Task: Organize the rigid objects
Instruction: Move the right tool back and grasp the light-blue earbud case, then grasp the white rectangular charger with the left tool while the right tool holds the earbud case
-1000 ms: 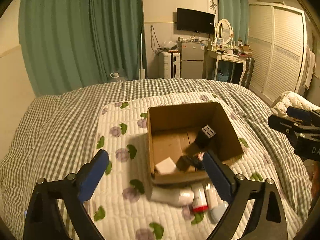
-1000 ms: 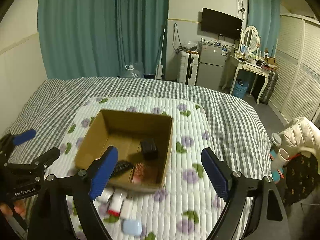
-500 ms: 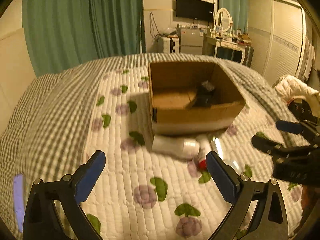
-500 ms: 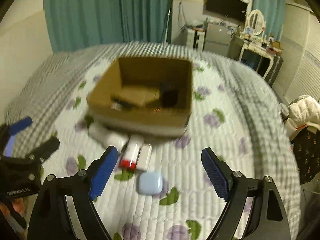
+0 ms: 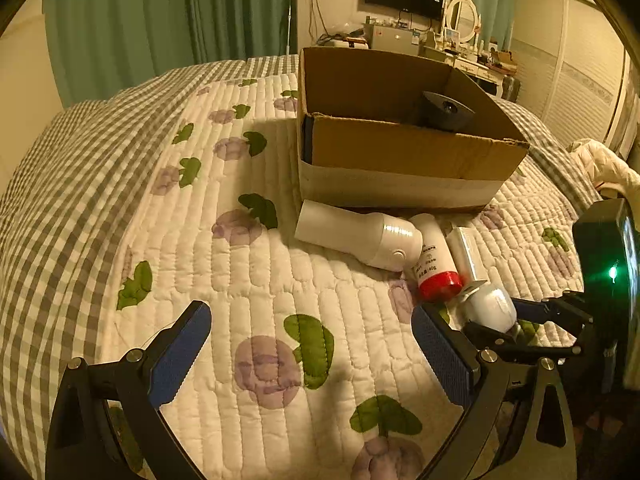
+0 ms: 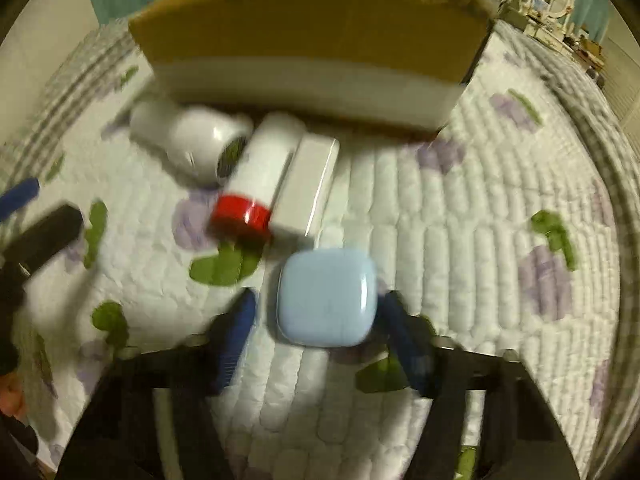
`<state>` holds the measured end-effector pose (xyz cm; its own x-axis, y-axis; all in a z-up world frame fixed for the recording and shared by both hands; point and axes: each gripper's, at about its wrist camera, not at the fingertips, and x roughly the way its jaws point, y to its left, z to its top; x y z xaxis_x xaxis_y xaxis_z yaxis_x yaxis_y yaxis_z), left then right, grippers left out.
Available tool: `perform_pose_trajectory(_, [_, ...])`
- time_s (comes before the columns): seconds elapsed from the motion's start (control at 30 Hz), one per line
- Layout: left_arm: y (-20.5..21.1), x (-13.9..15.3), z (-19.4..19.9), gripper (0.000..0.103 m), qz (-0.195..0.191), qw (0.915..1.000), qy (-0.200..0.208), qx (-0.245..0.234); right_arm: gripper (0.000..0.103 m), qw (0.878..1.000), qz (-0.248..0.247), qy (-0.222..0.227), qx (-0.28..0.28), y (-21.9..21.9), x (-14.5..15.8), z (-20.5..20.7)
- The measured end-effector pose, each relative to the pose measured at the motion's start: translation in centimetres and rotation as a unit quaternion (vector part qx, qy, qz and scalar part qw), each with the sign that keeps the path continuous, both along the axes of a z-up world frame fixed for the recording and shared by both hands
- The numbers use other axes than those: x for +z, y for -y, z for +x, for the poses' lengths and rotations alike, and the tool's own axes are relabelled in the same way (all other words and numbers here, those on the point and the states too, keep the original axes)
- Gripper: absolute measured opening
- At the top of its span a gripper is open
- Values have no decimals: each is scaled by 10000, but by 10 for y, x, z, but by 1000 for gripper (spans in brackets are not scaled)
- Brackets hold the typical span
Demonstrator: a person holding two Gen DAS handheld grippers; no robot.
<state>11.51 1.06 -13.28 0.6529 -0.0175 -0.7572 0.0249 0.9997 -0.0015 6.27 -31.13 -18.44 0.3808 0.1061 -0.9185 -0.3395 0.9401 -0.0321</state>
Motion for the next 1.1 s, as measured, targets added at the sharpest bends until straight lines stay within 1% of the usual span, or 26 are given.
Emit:
perform_pose_trajectory(0.03, [1,-1,2,102,9,10000,-4,6,50,9999,-130,53,54,-2,-1,-2])
perform_pose_trajectory(0.1, [6,-1,3,102,12,10000,-10,30,50,9997,-152,157,85,-2,6,-3])
perform_pose_trajectory(0.2, [20,0,5,102,31,10000,-33,34,50,9984,-203,507,-140,10,28,-2])
perform_pose_trajectory(0.33, [46,0,7,102,178,9998,3,-108,50,9959,-231,776,-405,31,49,2])
perform_pose_trajectory(0.4, [64,0,8,102,212,9995,2,-249,50,9949,-221,823,-548,44,54,3])
perform_pose_trajectory(0.5, [88,-2,12,102,308,9988,31,-392,50,9943,-25,743,-762,62,56,5])
perform_pose_trajectory(0.6, [106,-7,20,99,379,9979,-4,-525,50,9933,126,681,-920,75,54,8])
perform_pose_trajectory(0.63, [111,-9,22,95,365,9978,-30,-544,50,9932,147,664,-940,79,54,11])
perform_pose_trajectory(0.67, [116,-12,27,88,323,9979,-73,-555,50,9931,171,656,-959,81,54,13])
perform_pose_trajectory(0.7, [118,-15,30,86,311,9980,-104,-541,50,9929,166,664,-974,82,52,13])
perform_pose_trajectory(0.73, [120,-17,32,83,302,9980,-135,-534,50,9927,147,672,-988,83,52,14])
perform_pose_trajectory(0.8, [124,-25,40,83,251,9979,-240,-541,50,9926,136,665,-1005,86,51,19])
perform_pose_trajectory(0.87, [128,-34,48,74,223,9979,-325,-518,50,9921,188,666,-1043,88,48,24])
perform_pose_trajectory(0.93, [132,-38,50,71,329,9982,-271,-416,50,9912,241,649,-1127,93,47,28])
perform_pose_trajectory(0.97, [133,-41,52,67,391,9982,-260,-374,50,9908,262,641,-1162,95,46,30])
perform_pose_trajectory(1.0, [134,-42,53,66,393,9982,-274,-373,50,9902,304,627,-1209,98,46,31])
perform_pose_trajectory(1.1, [129,-40,53,60,248,9989,-213,-342,50,9891,426,605,-1273,101,44,34])
